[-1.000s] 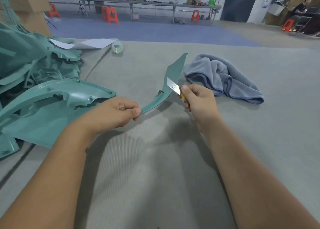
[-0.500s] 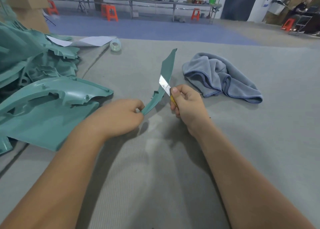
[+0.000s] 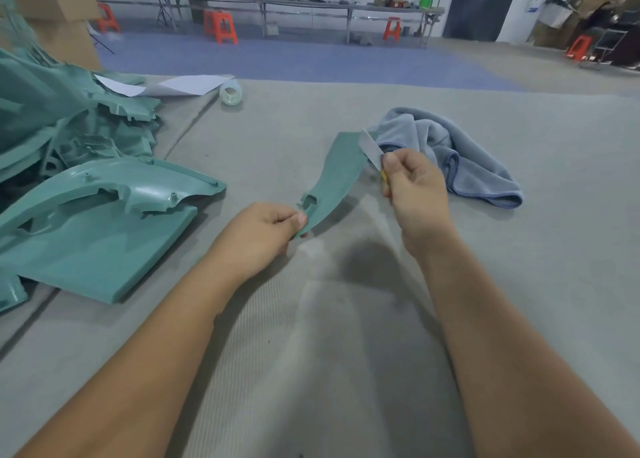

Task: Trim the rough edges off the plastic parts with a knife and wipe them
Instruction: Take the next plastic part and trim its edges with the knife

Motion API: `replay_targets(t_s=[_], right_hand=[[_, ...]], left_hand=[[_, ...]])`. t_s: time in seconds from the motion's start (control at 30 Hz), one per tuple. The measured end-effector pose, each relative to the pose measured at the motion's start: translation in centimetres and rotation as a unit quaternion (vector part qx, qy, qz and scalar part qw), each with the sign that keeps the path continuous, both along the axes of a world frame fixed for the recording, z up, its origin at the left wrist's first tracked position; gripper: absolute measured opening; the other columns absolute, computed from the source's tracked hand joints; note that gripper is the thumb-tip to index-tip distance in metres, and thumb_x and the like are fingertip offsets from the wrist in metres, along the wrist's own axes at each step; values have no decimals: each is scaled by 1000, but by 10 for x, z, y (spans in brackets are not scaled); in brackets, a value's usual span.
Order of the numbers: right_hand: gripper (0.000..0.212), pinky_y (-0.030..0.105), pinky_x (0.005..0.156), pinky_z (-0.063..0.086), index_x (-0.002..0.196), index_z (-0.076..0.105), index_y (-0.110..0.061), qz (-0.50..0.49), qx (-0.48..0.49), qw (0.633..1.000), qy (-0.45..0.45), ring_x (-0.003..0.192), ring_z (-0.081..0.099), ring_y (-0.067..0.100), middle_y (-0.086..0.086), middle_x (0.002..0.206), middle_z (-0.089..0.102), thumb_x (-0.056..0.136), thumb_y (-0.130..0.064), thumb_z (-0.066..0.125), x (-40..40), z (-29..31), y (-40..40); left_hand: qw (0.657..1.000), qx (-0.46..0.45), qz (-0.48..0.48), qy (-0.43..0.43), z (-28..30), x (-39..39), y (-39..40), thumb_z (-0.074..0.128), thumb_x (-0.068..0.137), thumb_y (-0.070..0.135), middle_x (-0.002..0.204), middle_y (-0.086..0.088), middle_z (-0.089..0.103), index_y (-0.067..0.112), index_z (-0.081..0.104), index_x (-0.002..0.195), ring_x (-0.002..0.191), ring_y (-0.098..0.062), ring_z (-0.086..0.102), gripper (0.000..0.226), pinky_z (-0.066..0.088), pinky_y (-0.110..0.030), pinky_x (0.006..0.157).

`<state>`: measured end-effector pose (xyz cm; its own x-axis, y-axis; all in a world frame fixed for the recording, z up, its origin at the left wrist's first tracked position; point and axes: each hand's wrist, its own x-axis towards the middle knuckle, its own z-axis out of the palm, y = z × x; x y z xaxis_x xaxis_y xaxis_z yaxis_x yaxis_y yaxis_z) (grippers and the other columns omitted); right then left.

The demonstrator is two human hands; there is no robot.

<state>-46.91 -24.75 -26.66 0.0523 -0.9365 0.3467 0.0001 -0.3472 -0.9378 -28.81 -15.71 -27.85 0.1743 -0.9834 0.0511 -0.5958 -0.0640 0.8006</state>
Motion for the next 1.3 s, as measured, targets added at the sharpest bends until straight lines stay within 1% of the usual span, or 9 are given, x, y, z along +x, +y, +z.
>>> replay_targets(t_s=[0.13,0.3,0.4,0.5,0.57,0.83,1.0,1.1,1.3], right_hand=[[29,18,51,29,72,53,-18,16,3,1000,-18,53,35,6,-9,53,45,101,-15,50,-9,1,0],[35,14,45,29,65,56,-23,100,32,994,-42,46,34,5,-9,50,48,100,-17,51,4,0,12],[30,11,42,30,71,62,-18,150,47,987,14,42,37,1,-8,48,48,99,-17,52,14,-7,19],[31,9,45,31,81,65,-1,207,58,975,66,43,42,-1,-11,48,50,101,-17,48,18,-11,22],[29,9,46,32,79,65,-9,221,59,970,82,44,41,-1,-11,49,49,101,-16,48,17,-11,24],[32,12,48,30,68,60,-19,211,39,974,76,50,36,4,-7,52,44,99,-17,52,17,-8,24],[23,19,50,28,66,62,-22,185,24,978,91,51,34,8,-7,50,44,87,-30,55,17,-6,22],[25,22,52,29,66,62,-22,171,7,979,106,53,35,11,-4,51,43,91,-23,57,17,-4,21],[31,18,52,31,65,62,-23,167,-5,979,120,52,36,9,-8,50,43,95,-14,56,14,-2,21]], left_hand=[[1000,13,2,9,1,2,1,49,98,33,40,9,43,7,66,85,36,-5,35,34,26,-26,49],[996,43,42,60,5,2,1,48,99,26,52,1,64,11,64,78,40,-10,52,30,37,-17,41],[999,18,50,-1,5,2,0,47,99,28,45,7,56,14,63,72,37,-6,43,35,33,-25,51],[998,2,62,13,3,2,-2,45,99,28,42,8,47,16,62,69,39,-10,37,37,28,-28,54],[997,3,64,32,4,4,-3,43,100,28,40,9,43,16,62,69,36,-9,33,38,25,-28,52],[998,6,37,50,7,3,0,42,99,24,38,9,36,14,55,64,34,-8,27,38,21,-28,49],[998,8,17,54,8,5,1,41,100,23,40,10,34,12,53,65,37,-9,27,38,21,-28,49],[999,5,11,52,8,5,2,40,100,22,40,10,34,12,52,65,37,-7,27,38,21,-29,49],[999,3,9,47,6,5,3,41,101,23,39,10,34,13,51,65,36,-6,27,39,21,-28,49]])
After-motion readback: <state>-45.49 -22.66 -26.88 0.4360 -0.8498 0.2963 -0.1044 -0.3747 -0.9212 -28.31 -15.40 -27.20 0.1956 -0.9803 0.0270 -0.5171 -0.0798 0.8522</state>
